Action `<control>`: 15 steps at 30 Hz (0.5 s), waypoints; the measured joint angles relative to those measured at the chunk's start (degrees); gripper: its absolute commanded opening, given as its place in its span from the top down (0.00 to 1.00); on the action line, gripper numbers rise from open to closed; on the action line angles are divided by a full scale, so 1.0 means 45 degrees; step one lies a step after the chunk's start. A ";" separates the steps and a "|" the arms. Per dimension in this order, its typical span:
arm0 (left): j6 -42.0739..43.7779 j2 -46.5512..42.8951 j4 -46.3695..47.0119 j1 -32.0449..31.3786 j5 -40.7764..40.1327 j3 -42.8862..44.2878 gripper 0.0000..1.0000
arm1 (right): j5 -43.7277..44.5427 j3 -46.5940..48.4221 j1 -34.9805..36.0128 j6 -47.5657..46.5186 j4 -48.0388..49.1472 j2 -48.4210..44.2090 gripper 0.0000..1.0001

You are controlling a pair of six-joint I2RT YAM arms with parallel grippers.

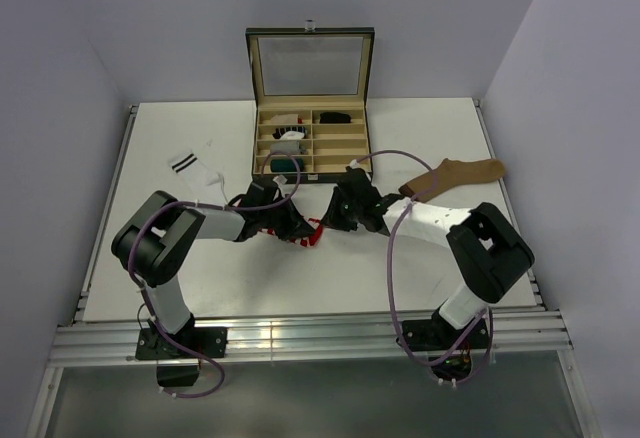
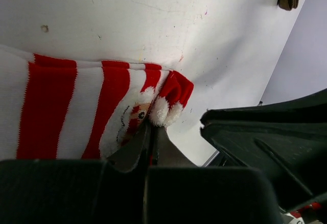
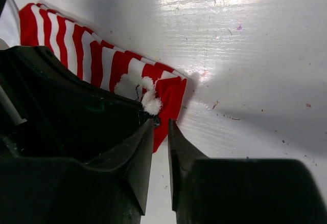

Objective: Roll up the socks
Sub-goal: Roll the sock at the center of the board.

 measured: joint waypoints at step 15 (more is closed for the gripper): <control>0.0000 0.0073 0.0053 0.0083 0.0170 0.0000 0.99 | -0.0223 0.0758 0.0083 0.0029 0.0097 0.1525 0.86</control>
